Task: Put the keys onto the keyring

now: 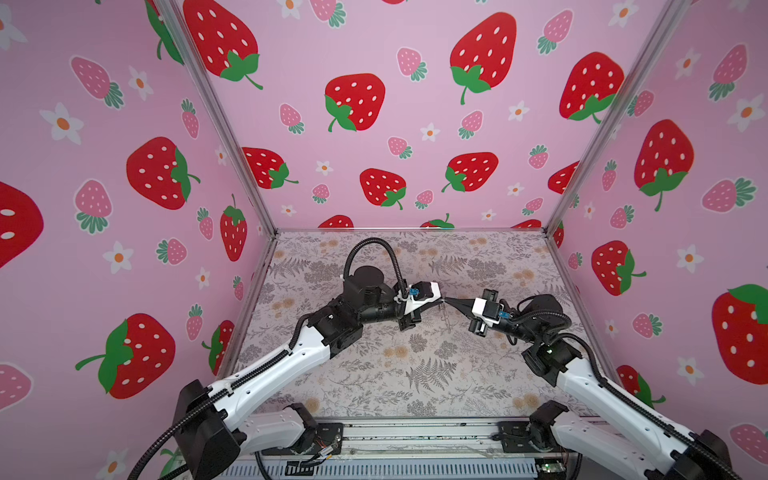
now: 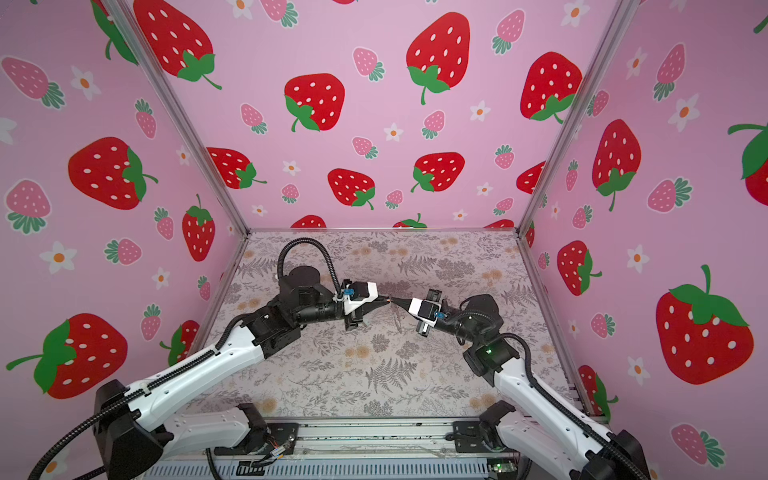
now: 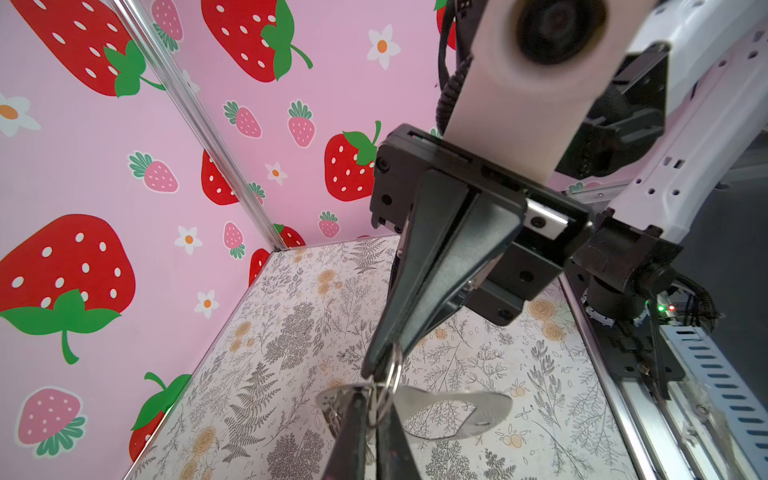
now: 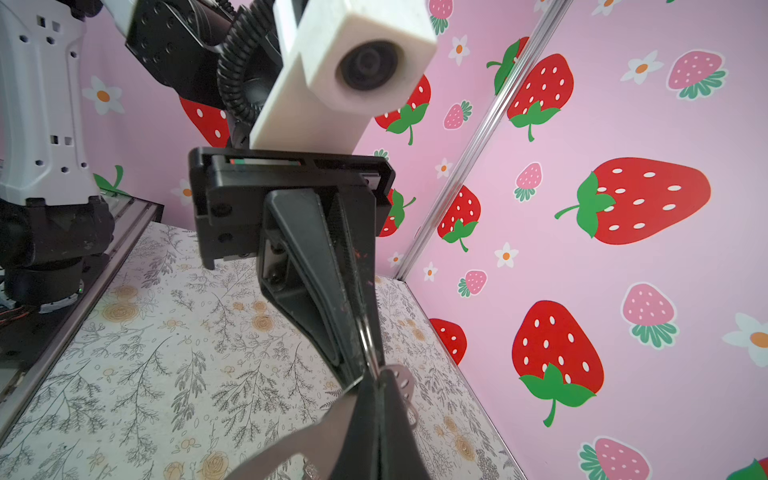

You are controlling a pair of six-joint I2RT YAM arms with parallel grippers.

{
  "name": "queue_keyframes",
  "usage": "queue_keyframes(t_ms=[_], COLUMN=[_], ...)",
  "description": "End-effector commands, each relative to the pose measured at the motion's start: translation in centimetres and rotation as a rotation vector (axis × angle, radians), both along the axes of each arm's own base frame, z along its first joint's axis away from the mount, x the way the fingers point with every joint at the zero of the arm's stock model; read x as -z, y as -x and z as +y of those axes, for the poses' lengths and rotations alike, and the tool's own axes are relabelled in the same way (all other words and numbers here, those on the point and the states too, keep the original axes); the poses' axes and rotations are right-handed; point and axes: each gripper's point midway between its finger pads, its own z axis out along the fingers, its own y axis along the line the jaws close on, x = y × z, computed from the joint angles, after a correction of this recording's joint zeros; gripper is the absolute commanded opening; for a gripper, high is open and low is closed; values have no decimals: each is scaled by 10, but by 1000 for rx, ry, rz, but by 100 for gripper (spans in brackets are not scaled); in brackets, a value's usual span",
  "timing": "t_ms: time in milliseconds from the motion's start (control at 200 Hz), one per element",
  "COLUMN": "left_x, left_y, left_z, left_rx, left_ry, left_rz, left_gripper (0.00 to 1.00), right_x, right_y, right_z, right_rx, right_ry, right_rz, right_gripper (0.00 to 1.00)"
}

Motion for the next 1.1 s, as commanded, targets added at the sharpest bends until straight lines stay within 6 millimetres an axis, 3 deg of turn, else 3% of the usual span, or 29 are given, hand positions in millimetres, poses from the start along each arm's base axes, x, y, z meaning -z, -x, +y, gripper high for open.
queue_keyframes(t_ms=[0, 140, 155, 245, 455, 640, 1095], left_x=[-30, -28, -28, -26, -21, -18, -16], left_y=[11, 13, 13, 15, 16, 16, 17], left_z=[-9, -11, -10, -11, -8, -5, -3], left_rx=[61, 70, 70, 75, 76, 69, 83], left_ry=[47, 31, 31, 19, -33, -83, -163], left_rz=[-70, -77, -80, -81, -79, -91, -131], left_gripper=[8, 7, 3, 0, 0, 0, 0], right_x=[1, 3, 3, 4, 5, 8, 7], right_y=[8, 7, 8, 7, 0, -3, 2], right_z=[2, 3, 3, 3, 0, -2, 1], right_rx=[-41, -38, -38, -33, 14, 44, -2], right_ry=[1, 8, 10, 17, 31, 58, 66], right_rz=[-10, -9, -10, -9, -14, -16, 4], right_gripper=[4, 4, 4, 5, 22, 27, 24])
